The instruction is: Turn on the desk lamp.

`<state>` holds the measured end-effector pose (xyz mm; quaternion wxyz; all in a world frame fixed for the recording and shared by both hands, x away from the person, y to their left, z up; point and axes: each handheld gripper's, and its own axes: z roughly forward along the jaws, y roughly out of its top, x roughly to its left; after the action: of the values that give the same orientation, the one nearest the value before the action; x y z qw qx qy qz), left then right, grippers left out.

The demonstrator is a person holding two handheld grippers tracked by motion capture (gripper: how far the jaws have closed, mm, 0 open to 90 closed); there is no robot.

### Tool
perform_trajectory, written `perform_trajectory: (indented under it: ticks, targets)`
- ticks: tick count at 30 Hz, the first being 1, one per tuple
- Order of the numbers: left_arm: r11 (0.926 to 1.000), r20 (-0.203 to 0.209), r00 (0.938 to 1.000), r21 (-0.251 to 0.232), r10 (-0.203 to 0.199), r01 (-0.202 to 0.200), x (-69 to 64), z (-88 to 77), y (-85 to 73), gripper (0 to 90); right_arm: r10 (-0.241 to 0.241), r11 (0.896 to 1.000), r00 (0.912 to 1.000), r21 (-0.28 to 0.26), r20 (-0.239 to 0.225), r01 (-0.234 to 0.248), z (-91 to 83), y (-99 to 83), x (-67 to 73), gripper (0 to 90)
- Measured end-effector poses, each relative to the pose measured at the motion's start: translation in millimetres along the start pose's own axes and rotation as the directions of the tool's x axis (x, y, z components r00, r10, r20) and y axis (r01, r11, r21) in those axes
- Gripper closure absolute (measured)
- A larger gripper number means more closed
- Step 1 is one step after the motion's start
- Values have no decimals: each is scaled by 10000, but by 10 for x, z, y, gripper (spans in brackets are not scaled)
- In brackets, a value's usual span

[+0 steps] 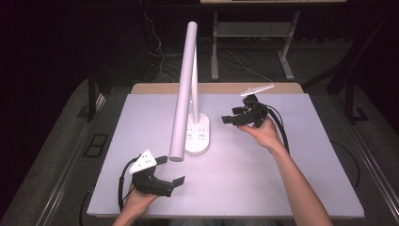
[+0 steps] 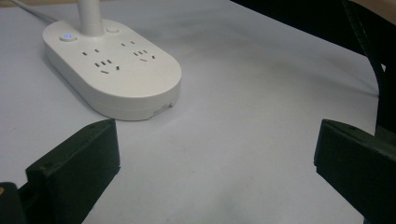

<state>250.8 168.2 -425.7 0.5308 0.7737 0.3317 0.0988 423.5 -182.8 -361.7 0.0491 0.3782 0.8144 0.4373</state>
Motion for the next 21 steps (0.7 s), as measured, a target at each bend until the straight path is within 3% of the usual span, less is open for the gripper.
perform_trajectory:
  ticks: [3, 4, 7, 21]
  targets:
    - [10000, 3, 10000, 35, 17, -17, 0, 6, 0, 0, -33, 9999, 10000, 152, -62, 34, -75, -47, 17, 19]
    - [10000, 6, 10000, 60, 28, -28, -1, 6, 0, 0, -9, 9999, 10000, 133, -17, 9, -102, -69, 18, 2]
    - [10000, 25, 10000, 73, 35, -35, -5, 10, 0, 0, 72, 9999, 10000, -110, -15, -72, -198, -160, 13, 2]
    - [10000, 63, 10000, 75, 51, -51, -21, 23, 3, 0, 138, 9995, 9996, -292, 253, -131, -595, -571, 105, 3]
